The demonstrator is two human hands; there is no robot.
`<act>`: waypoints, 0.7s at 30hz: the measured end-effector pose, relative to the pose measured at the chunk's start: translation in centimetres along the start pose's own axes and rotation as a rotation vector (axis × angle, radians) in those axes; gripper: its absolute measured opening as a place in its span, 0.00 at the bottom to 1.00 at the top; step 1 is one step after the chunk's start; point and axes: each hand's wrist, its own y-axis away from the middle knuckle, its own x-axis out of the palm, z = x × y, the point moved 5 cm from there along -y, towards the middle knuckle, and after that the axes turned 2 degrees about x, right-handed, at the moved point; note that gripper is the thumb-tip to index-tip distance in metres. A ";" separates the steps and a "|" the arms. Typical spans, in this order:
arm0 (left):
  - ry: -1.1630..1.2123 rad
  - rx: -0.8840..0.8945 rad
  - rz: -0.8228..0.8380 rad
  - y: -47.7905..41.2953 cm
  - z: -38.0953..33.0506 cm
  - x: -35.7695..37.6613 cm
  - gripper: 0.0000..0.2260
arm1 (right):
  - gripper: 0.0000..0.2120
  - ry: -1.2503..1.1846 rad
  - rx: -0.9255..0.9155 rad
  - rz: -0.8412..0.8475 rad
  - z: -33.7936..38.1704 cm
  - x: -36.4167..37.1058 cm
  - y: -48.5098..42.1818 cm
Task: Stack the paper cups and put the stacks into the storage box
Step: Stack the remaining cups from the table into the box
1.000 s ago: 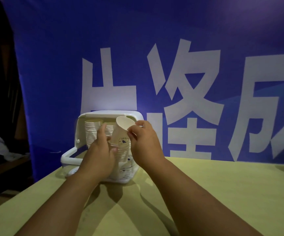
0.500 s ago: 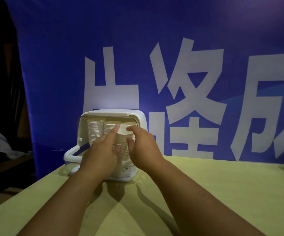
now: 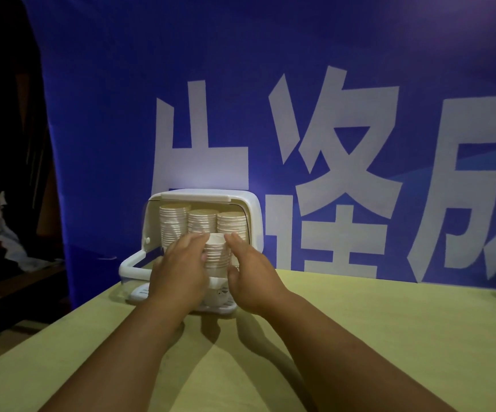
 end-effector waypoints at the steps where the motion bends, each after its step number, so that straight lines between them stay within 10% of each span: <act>1: -0.031 0.000 -0.034 0.1 -0.3 -0.2 0.19 | 0.33 -0.026 0.016 -0.031 -0.2 -0.2 0.1; 8: 0.003 0.107 -0.217 1.2 -3.3 -1.8 0.05 | 0.04 -0.080 0.153 -0.255 -2.3 -2.9 0.4; 21: -0.214 0.259 0.273 5.5 -10.5 4.2 0.06 | 0.03 0.013 0.305 -0.369 -6.7 -11.4 7.3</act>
